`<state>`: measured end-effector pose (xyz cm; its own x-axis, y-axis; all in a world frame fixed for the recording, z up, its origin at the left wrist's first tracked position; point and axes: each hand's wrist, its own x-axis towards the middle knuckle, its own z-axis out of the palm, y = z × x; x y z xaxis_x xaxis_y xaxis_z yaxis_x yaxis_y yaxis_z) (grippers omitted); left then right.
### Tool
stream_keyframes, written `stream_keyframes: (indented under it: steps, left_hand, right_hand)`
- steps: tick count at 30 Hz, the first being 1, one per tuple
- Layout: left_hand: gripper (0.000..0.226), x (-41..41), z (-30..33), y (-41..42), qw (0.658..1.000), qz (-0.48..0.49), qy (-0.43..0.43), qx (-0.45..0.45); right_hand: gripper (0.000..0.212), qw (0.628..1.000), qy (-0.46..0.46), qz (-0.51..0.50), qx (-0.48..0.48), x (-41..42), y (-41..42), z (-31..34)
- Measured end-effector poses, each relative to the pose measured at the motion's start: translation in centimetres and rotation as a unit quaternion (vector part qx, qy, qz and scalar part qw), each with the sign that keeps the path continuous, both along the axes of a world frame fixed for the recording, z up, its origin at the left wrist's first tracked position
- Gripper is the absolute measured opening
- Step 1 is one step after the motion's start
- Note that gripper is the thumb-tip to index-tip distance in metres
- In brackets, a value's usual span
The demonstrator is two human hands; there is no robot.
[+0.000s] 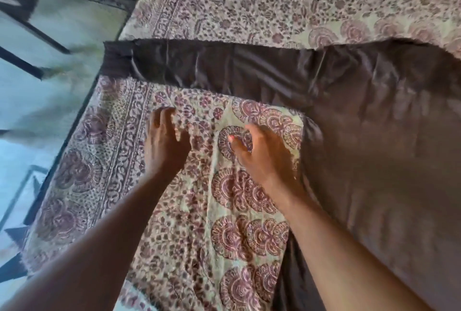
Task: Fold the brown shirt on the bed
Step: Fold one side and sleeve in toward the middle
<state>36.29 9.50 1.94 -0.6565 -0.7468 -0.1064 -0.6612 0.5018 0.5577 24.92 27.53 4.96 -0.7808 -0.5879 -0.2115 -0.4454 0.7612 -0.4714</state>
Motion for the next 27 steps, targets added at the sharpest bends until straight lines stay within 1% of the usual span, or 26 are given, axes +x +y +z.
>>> stream_keyframes:
  steps: [2,3,6,7,9,11,13,15,17,18,19,20,21,22,23,24,25,27]
  left_hand:
    - [0.056,-0.9,-0.8,-4.0,0.999,0.032,-0.028,-0.003]
    - [0.058,-1.4,-1.0,-6.0,0.997,0.057,-0.043,0.014]
    - [0.059,-3.1,-1.5,-10.8,0.979,0.158,-0.061,0.109]
    - [0.055,-3.6,-1.4,-12.2,0.971,0.195,-0.047,0.133]
    - [0.049,-4.5,-1.1,-14.1,0.947,0.267,0.009,0.176]
    - [0.042,-5.4,-0.7,-15.2,0.910,0.338,0.076,0.228]
    - [0.039,-6.5,-0.5,-16.3,0.878,0.398,0.119,0.238]
    - [0.046,-7.7,-0.4,-17.5,0.855,0.451,0.135,0.219]
    - [0.057,-8.9,-0.3,-18.5,0.821,0.502,0.153,0.226]
    - [0.062,-9.3,-0.3,-18.9,0.806,0.519,0.162,0.233]
    - [0.064,-9.9,-0.2,-19.0,0.805,0.520,0.170,0.231]
    - [0.062,-10.3,0.0,-18.8,0.816,0.502,0.187,0.217]
    - [0.058,-10.6,0.4,-18.2,0.838,0.465,0.208,0.196]
    - [0.051,-10.9,0.8,-17.4,0.871,0.404,0.222,0.169]
    - [0.042,-11.0,1.1,-16.3,0.909,0.324,0.222,0.142]
    - [0.035,-11.1,1.1,-15.0,0.939,0.241,0.210,0.125]
    - [0.031,-11.1,1.1,-13.6,0.959,0.163,0.198,0.119]
    - [0.036,-11.1,0.6,-11.1,0.977,0.037,0.176,0.118]
  right_hand:
    - [0.046,1.000,0.011,0.007,-0.016,-1.2,-4.4,-0.4]
    - [0.043,0.999,0.022,0.017,-0.021,-1.8,-6.6,-0.7]
    - [0.041,0.996,0.043,0.066,-0.029,-3.3,-12.7,-1.3]
    - [0.041,0.994,0.050,0.088,-0.043,-3.7,-14.7,-1.7]
    - [0.042,0.988,0.050,0.136,-0.048,-4.2,-17.8,-2.5]
    - [0.042,0.985,0.017,0.170,-0.014,-4.3,-20.0,-3.4]
    - [0.031,0.988,0.015,0.156,0.013,-4.0,-21.2,-4.0]
    - [0.030,0.992,0.036,0.117,0.016,-3.8,-21.6,-4.3]
    - [0.037,0.994,0.021,0.104,0.011,-3.8,-21.9,-4.2]
    - [0.036,0.995,0.007,0.100,0.012,-4.1,-22.1,-4.2]
    - [0.034,0.996,-0.008,0.090,0.006,-4.6,-22.3,-4.0]
    - [0.032,0.997,-0.032,0.076,-0.001,-5.1,-22.4,-3.7]
    - [0.035,0.996,-0.069,0.052,-0.023,-5.7,-22.5,-3.5]
    - [0.045,0.991,-0.121,0.008,-0.049,-6.4,-22.7,-2.8]
    - [0.058,0.979,-0.180,-0.050,-0.083,-7.0,-22.8,-2.3]
    - [0.070,0.960,-0.228,-0.119,-0.114,-7.7,-22.7,-1.8]
    - [0.079,0.937,-0.263,-0.180,-0.144,-8.5,-22.5,-1.6]
    - [0.087,0.888,-0.310,-0.274,-0.201,-10.0,-21.5,-1.2]
